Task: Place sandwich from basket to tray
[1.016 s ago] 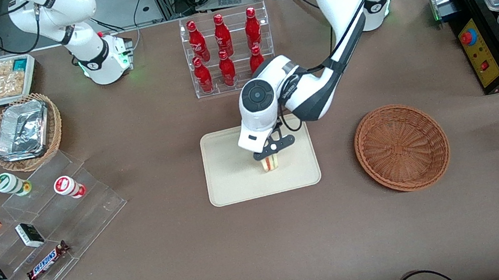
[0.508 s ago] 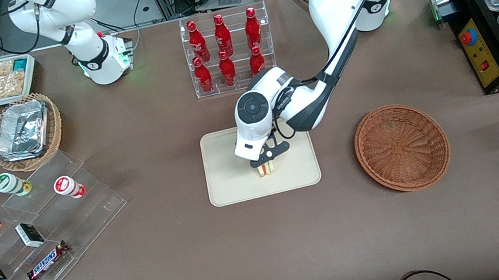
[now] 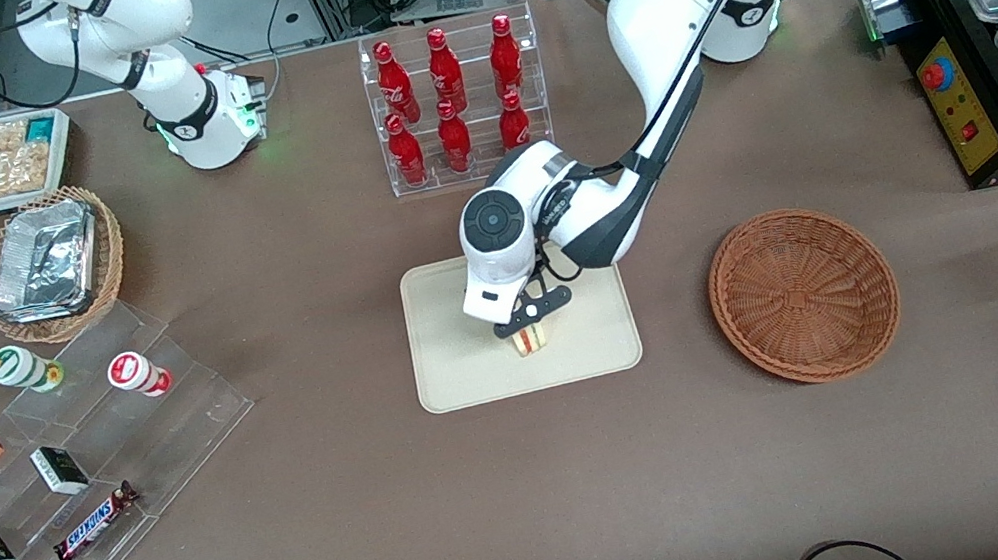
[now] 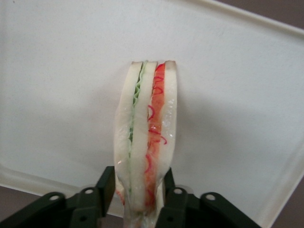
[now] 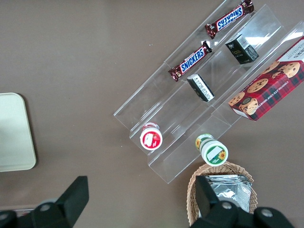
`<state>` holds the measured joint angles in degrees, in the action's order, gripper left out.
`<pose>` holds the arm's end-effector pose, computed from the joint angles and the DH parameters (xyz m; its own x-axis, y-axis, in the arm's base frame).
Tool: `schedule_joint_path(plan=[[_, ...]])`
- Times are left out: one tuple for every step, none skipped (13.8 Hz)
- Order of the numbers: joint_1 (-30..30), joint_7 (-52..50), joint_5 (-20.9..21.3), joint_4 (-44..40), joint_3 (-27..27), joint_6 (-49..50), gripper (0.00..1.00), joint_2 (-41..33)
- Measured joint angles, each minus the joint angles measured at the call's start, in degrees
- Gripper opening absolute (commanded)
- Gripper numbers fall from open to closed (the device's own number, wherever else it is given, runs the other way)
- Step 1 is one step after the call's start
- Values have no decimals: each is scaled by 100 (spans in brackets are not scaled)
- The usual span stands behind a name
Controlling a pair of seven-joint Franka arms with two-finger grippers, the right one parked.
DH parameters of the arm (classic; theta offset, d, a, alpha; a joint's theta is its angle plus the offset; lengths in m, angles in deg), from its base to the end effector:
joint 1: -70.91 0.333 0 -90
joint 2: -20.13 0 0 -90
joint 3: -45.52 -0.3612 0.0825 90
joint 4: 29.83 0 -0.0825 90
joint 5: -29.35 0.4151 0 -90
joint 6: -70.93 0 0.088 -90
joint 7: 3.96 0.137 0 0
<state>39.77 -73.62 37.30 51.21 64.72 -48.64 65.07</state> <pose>0.5375 -0.5567 0.2304 0.9309 0.3392 -0.1355 0.3393 -0.9404 -0.0232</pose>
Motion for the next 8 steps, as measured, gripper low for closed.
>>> schedule_joint_path(plan=[[0,-3,0,-81,0,91,100,-33],[2,-7,0,-194,0,251,100,-86],[5,-8,-1,-358,0,508,100,-147],[7,-8,-1,-570,0,824,100,-210],[8,-8,-1,-826,1,1163,100,-269],[9,-8,-1,-1090,3,1522,100,-328],[8,-6,-1,-1290,6,1815,100,-392],[12,21,-1,-1415,6,2016,100,-467]])
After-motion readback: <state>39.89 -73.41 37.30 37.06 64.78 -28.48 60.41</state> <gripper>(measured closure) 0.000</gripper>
